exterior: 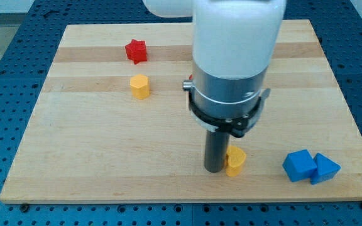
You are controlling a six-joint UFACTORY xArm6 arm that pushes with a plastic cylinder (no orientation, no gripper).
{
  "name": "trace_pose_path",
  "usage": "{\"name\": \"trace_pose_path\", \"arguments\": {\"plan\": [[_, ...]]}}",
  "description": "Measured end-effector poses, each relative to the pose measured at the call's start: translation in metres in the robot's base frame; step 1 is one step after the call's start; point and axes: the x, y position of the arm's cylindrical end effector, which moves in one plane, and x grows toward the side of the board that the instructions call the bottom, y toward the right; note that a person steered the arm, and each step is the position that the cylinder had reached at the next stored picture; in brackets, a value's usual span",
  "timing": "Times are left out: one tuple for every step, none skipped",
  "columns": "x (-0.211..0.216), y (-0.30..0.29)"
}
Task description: Slide the yellow heart towards right
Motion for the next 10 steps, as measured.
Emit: {"name": "trace_pose_path", "arguments": {"plan": [[-0.008,-0.005],[-0.011,0.004],[-0.011,0.026],[-0.01,0.041],[-0.008,0.045],[-0.002,0.05],[-0.001,0.061],[0.0,0.076],[0.0,0.086],[0.0,0.089]]}}
